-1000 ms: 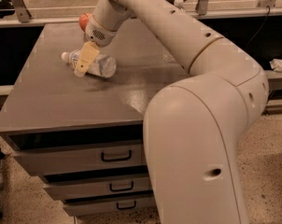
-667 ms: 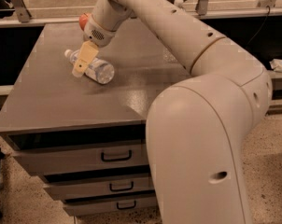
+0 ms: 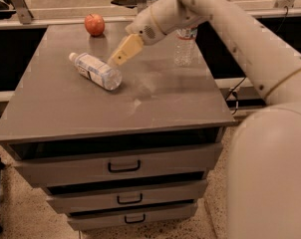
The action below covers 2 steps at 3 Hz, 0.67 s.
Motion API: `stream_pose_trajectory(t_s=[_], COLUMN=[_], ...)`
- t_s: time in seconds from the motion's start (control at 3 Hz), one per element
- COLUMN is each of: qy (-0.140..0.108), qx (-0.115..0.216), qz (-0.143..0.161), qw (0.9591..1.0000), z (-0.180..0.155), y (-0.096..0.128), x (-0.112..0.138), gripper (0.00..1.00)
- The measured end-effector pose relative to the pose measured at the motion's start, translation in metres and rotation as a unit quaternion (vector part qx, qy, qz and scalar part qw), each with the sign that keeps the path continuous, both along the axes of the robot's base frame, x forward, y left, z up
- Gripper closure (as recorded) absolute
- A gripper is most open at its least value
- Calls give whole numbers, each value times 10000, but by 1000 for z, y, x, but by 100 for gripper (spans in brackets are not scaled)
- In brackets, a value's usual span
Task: Knock blue plastic bottle over
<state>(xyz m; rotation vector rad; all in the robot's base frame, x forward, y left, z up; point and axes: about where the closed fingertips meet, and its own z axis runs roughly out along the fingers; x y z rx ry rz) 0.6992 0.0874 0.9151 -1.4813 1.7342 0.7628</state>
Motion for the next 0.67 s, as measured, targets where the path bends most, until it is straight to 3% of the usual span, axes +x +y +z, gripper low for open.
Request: stream_pose_trajectory(t_s=[0.33, 0.67], qy=[-10, -7], qx=[724, 720], qz=[-340, -322], qw=[9968, 9969], z=[14, 14], y=[-85, -83], x=[-2, -2], gripper=[0, 0])
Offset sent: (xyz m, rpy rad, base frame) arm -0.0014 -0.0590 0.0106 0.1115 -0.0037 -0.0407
